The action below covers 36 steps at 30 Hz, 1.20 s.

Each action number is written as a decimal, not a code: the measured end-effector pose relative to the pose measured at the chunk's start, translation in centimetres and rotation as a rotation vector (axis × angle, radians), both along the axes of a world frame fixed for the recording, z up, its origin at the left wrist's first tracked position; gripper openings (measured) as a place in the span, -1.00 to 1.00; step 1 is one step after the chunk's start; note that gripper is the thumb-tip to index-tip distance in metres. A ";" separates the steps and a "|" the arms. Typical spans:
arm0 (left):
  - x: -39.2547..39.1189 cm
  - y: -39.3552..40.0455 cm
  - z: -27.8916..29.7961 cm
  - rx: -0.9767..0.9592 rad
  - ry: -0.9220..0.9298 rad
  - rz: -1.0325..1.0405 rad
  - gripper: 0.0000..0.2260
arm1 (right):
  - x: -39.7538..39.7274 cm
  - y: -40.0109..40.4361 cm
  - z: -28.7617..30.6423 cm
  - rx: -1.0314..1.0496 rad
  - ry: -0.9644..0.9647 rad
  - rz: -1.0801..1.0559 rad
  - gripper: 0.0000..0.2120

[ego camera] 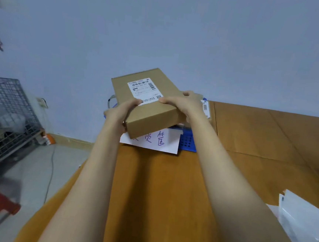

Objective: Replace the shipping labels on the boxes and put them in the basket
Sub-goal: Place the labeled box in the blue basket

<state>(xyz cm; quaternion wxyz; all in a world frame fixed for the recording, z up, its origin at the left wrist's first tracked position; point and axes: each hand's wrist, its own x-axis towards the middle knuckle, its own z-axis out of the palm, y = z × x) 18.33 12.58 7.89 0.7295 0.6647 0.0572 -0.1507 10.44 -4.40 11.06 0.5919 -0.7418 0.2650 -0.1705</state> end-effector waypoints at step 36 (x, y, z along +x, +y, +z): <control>11.1 -2.1 -4.3 0.455 -0.207 0.280 -0.30 | 11.8 -4.7 -4.1 0.010 0.017 -0.105 -0.45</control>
